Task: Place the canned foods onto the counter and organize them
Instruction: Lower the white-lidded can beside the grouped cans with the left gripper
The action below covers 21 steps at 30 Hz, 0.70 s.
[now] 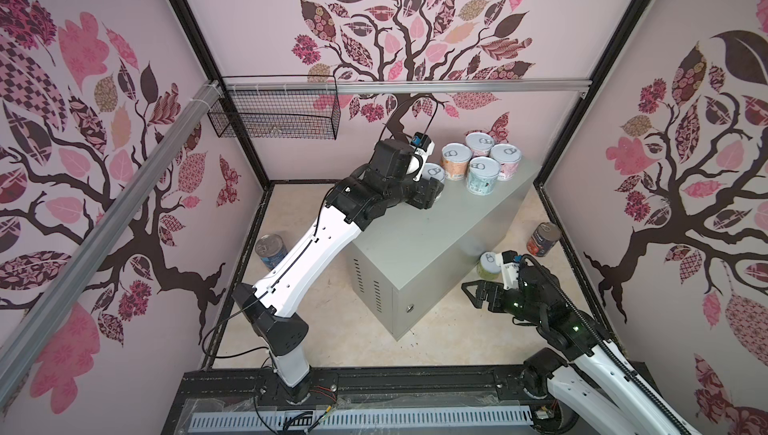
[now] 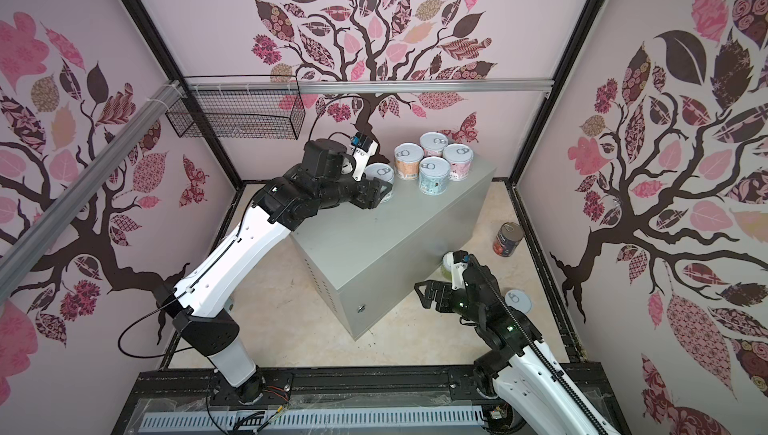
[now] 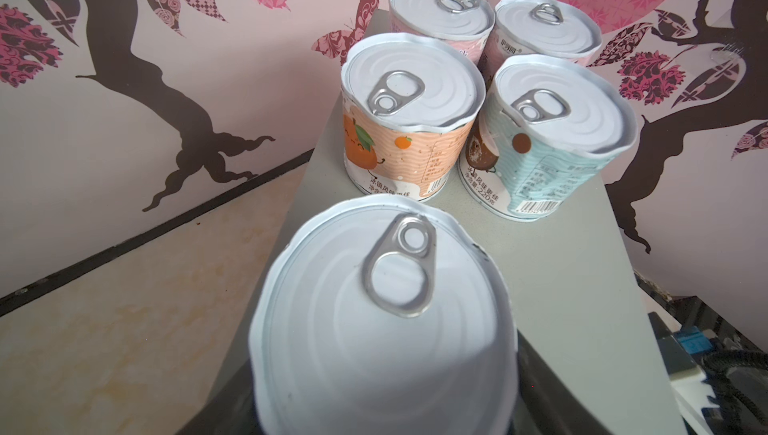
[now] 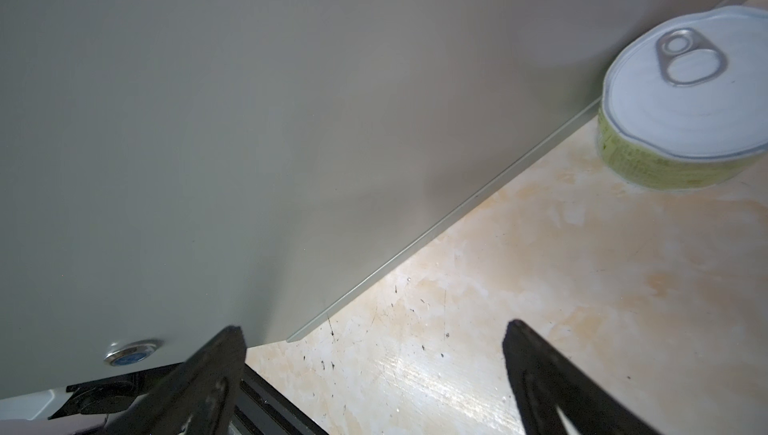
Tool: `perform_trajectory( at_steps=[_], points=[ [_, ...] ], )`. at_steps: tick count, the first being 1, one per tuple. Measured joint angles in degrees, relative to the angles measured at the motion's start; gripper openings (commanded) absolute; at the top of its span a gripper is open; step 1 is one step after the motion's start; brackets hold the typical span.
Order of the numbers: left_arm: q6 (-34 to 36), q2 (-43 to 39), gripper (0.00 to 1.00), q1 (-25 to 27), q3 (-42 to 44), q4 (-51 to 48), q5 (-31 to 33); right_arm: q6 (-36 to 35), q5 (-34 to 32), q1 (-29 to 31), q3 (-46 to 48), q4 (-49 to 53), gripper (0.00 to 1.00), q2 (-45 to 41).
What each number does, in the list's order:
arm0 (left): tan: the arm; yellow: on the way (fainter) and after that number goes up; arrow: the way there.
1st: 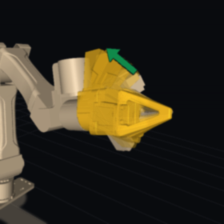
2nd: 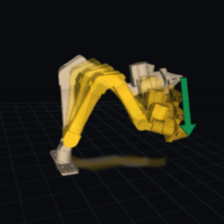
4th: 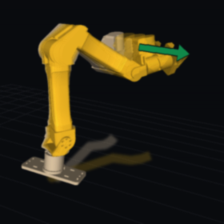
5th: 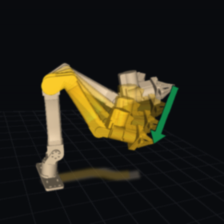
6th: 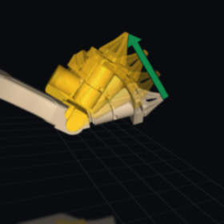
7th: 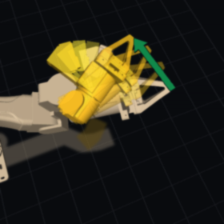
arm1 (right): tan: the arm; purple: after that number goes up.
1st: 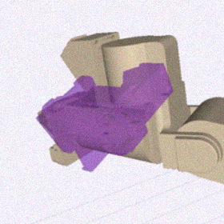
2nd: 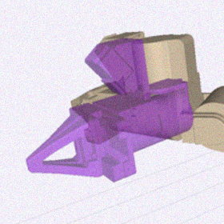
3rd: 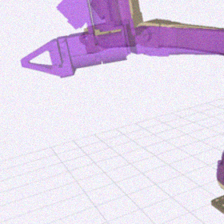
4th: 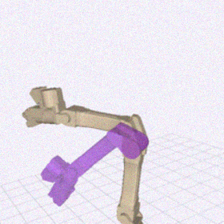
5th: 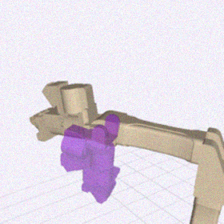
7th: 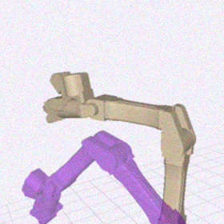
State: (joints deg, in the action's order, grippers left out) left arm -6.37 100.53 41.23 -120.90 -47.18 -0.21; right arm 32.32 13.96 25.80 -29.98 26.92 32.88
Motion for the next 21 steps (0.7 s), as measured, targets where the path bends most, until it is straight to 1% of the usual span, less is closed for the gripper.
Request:
perform_trajectory(
  at_steps=[9, 14, 21],
  points=[
    [0.31, 3.39, 0.56, -0.87, -3.54, 0.48, -0.63, 0.17, 1.2, 0.0, 1.66, -1.73, 1.0, 0.98],
    [0.31, 4.35, 0.57, -1.84, -4.0, 1.75, -1.77, 0.26, 1.42, 0.0, 2.25, -2.93, 1.0, 1.57],
    [0.22, 5.31, 0.61, -2.25, -5.01, 2.05, -2.93, 0.24, 1.6, 0.0, 2.34, -3.58, 1.0, 2.4]
  ],
)
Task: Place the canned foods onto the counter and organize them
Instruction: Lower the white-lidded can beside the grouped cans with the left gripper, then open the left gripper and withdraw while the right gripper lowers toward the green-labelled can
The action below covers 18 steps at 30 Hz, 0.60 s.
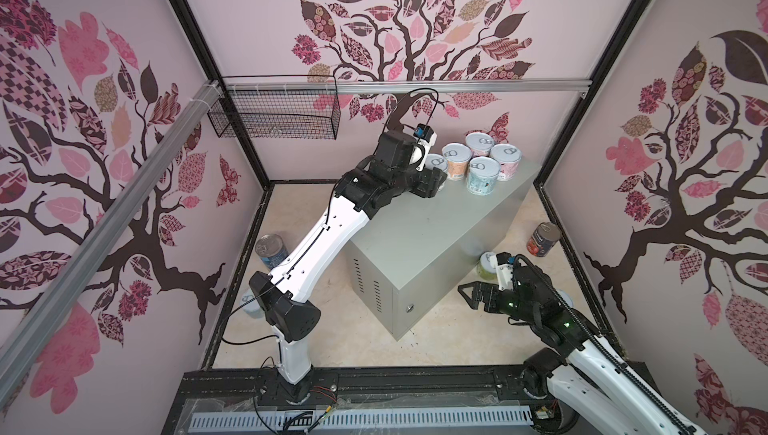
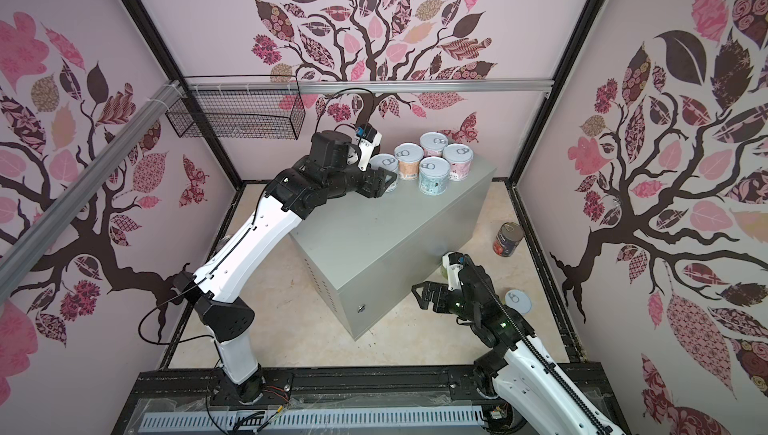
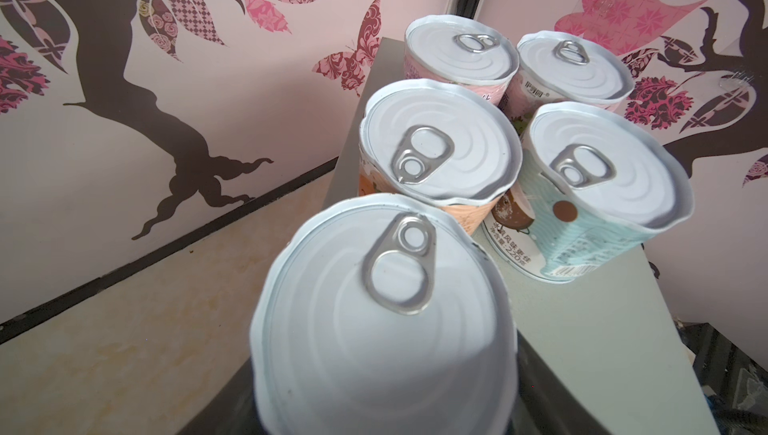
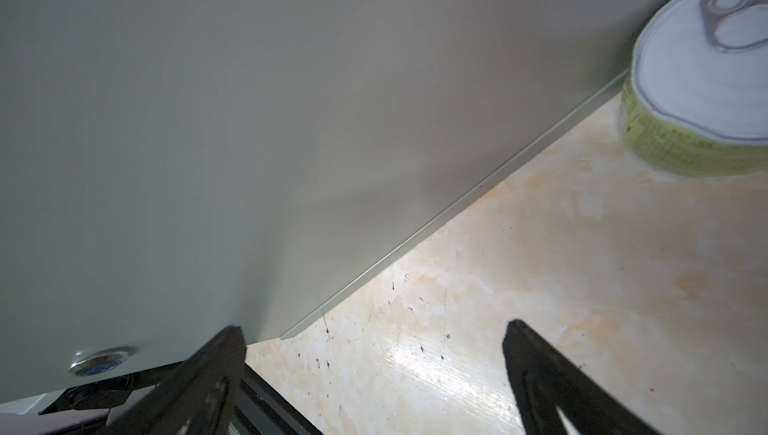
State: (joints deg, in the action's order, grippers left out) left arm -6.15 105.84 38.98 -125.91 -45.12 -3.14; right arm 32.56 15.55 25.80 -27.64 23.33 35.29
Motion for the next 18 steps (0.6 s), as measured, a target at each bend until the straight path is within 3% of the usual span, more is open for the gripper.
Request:
perform_trajectory(
  at_steps=[12, 18],
  points=[
    [-1.22, 0.0, 0.88, -0.17, 0.02, -1.66, -2.23, 0.48, 0.04, 0.0, -0.02, 0.02, 1.0, 0.0],
    [-2.01, -2.4, 0.98, -0.17, 1.66, -2.56, -2.58, 2.45, -3.89, 0.0, -0.94, 2.64, 1.0, 0.26]
  ],
)
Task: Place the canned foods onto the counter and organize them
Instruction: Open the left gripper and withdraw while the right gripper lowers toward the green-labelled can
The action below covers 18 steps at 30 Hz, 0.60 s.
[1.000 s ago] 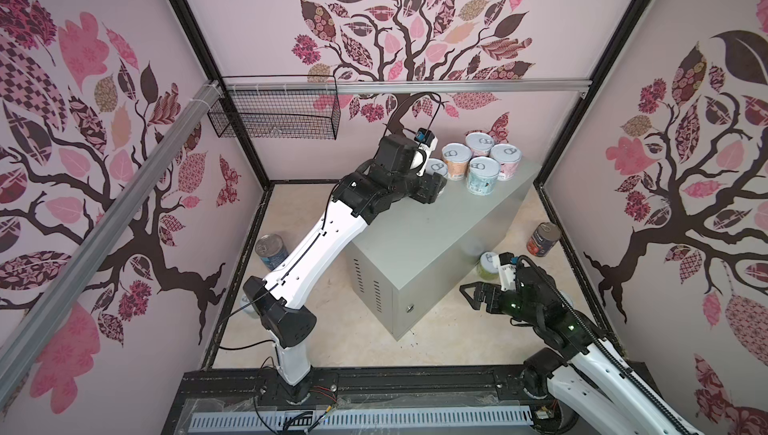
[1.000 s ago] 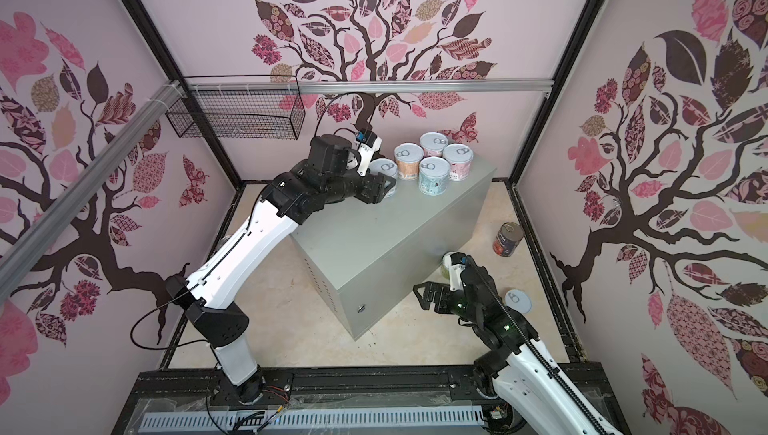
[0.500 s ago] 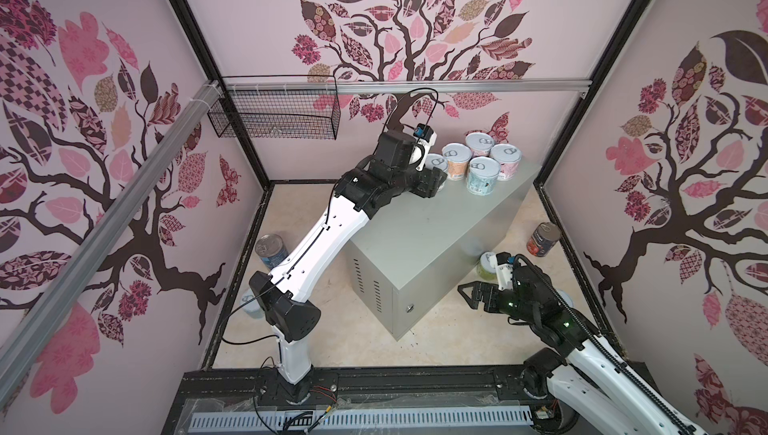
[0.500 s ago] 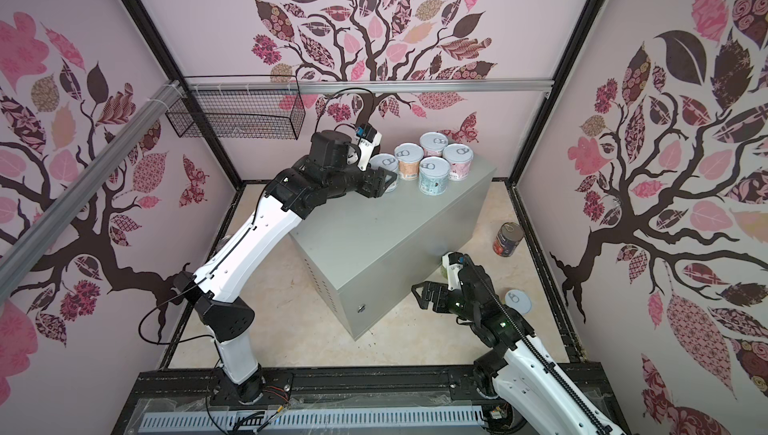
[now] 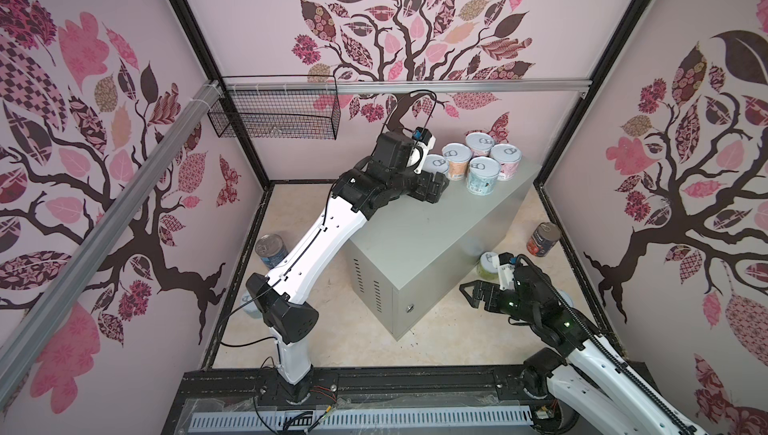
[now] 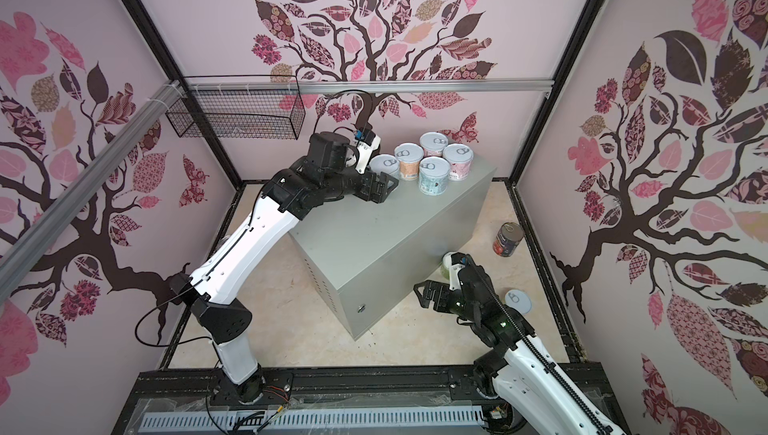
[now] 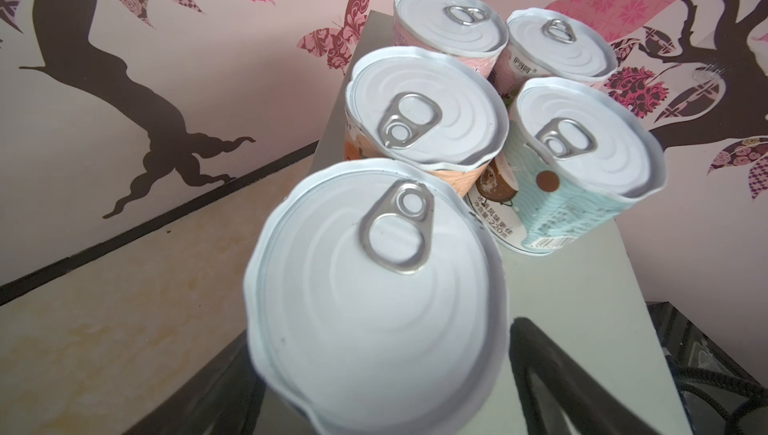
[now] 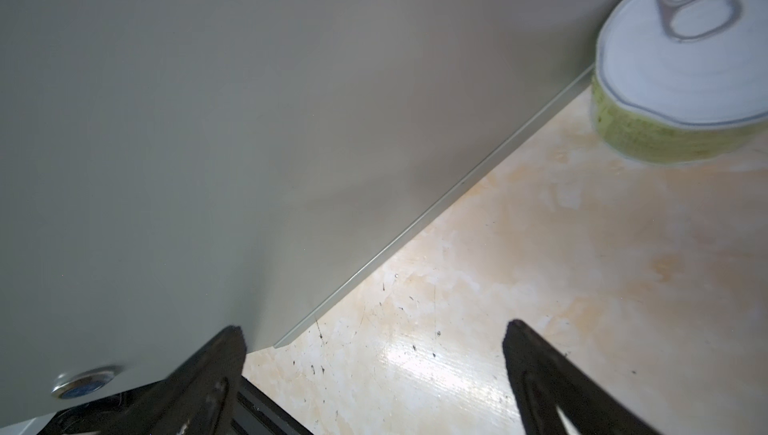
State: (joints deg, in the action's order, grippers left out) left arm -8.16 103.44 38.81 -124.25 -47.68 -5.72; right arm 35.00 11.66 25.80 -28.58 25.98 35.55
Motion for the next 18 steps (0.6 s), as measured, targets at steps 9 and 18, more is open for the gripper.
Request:
perform_trajectory(
  at_steps=[9, 18],
  points=[
    [-2.45, -13.35, 0.98, 0.0, 7.82, -0.7, 1.27, 5.33, -10.49, 0.0, -4.09, 5.64, 1.0, 0.33],
    [-8.55, -30.67, 0.98, -1.6, 24.24, -4.42, 11.02, 9.7, -20.2, 0.0, -4.87, 7.52, 1.0, 6.34]
  ],
)
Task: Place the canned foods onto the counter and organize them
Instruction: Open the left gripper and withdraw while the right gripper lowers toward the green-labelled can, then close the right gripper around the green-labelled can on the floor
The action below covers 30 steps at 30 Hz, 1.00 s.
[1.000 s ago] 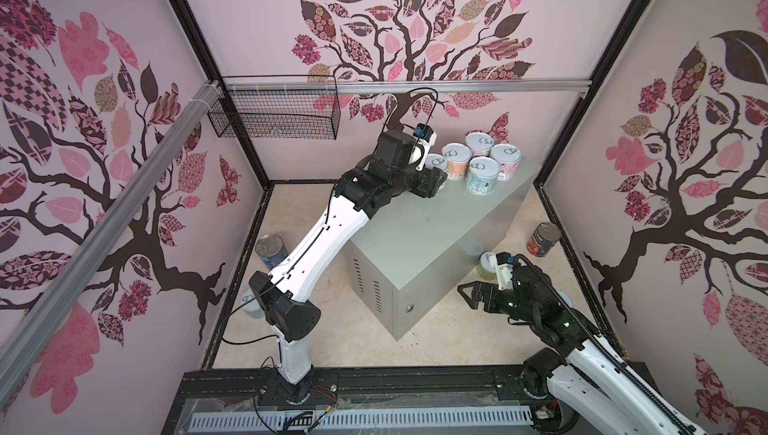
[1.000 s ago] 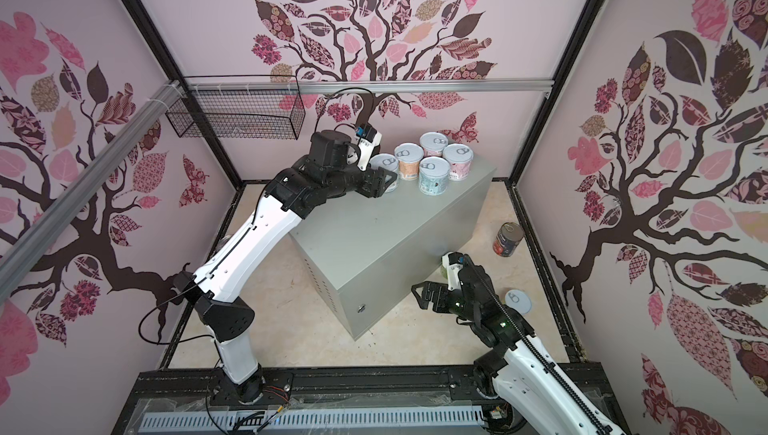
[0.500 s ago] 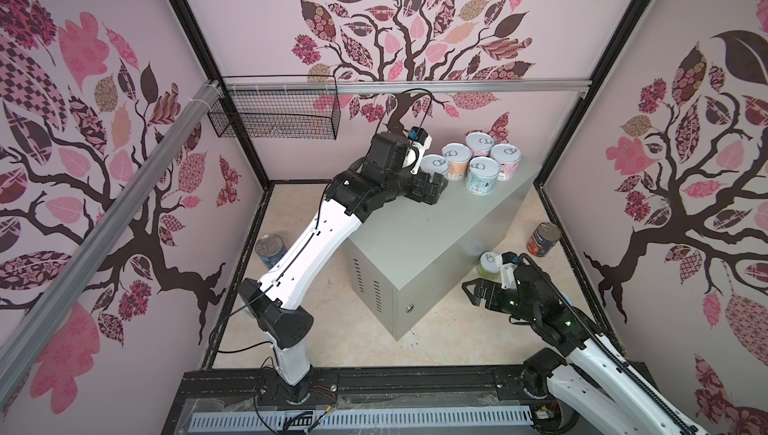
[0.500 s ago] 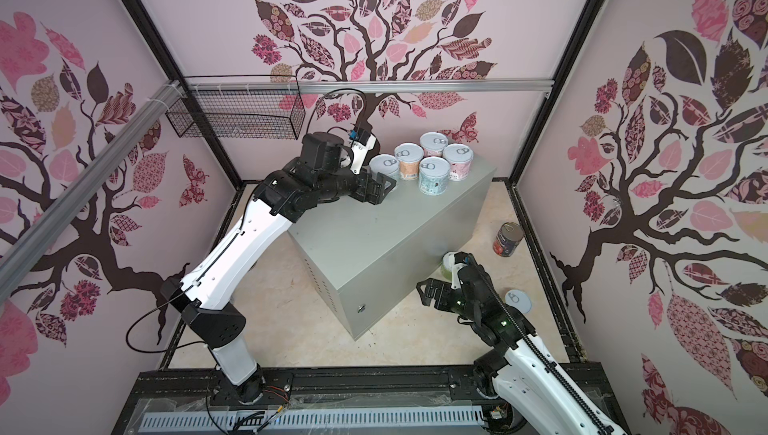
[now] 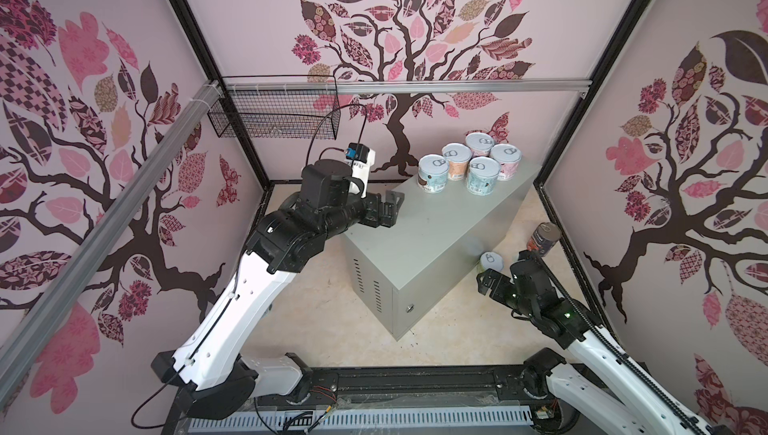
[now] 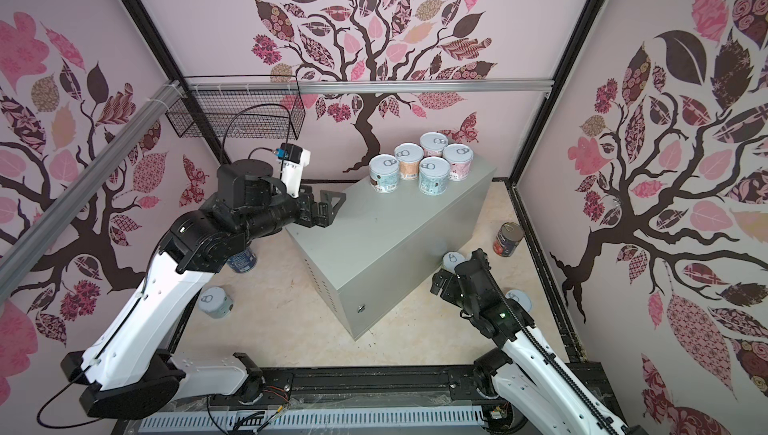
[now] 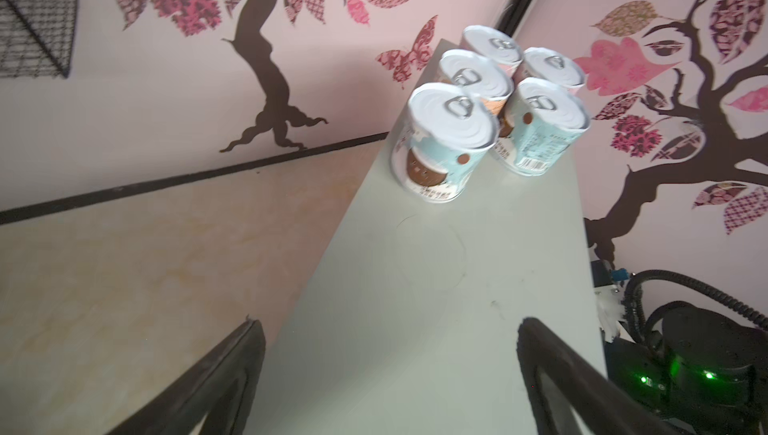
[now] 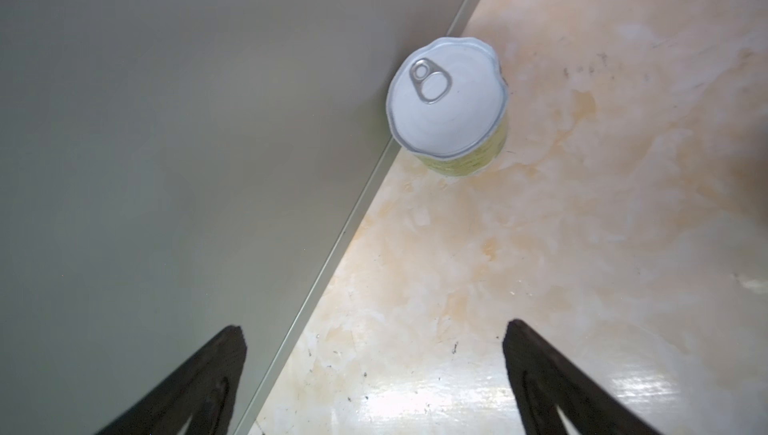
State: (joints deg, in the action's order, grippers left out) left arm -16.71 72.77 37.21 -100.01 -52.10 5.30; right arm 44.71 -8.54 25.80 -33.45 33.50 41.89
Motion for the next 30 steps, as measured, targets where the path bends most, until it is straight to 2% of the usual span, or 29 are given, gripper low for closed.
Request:
perform_trajectory(
  at_steps=[8, 12, 15, 17, 23, 30],
  points=[
    [-6.1, -13.84, 0.98, -10.6, 16.2, -3.54, 2.21, 1.2, -5.22, 0.0, -0.02, -3.06, 1.0, 9.57],
    [-8.79, -19.37, 0.98, -13.44, 22.82, -3.43, 2.29, 1.73, -7.28, 0.0, -0.07, -5.95, 1.0, 14.16],
    [-11.61, -22.95, 0.98, -14.01, 27.69, -0.52, 3.45, 1.9, -8.83, 0.0, -0.63, -7.69, 1.0, 17.88],
    [-13.38, -25.2, 0.98, -14.27, 31.63, -1.99, 4.85, 2.05, -9.79, 0.0, -1.46, -9.05, 1.0, 20.13],
    [-18.18, -26.29, 0.98, -14.36, 41.88, -4.11, 6.47, 2.93, -11.63, -0.35, -3.02, -13.75, 1.0, 25.7],
    [-21.29, -28.89, 0.98, -14.36, 48.48, -3.5, 7.45, 3.54, -12.59, -3.5, -2.99, -17.42, 1.0, 30.12]
  ],
)
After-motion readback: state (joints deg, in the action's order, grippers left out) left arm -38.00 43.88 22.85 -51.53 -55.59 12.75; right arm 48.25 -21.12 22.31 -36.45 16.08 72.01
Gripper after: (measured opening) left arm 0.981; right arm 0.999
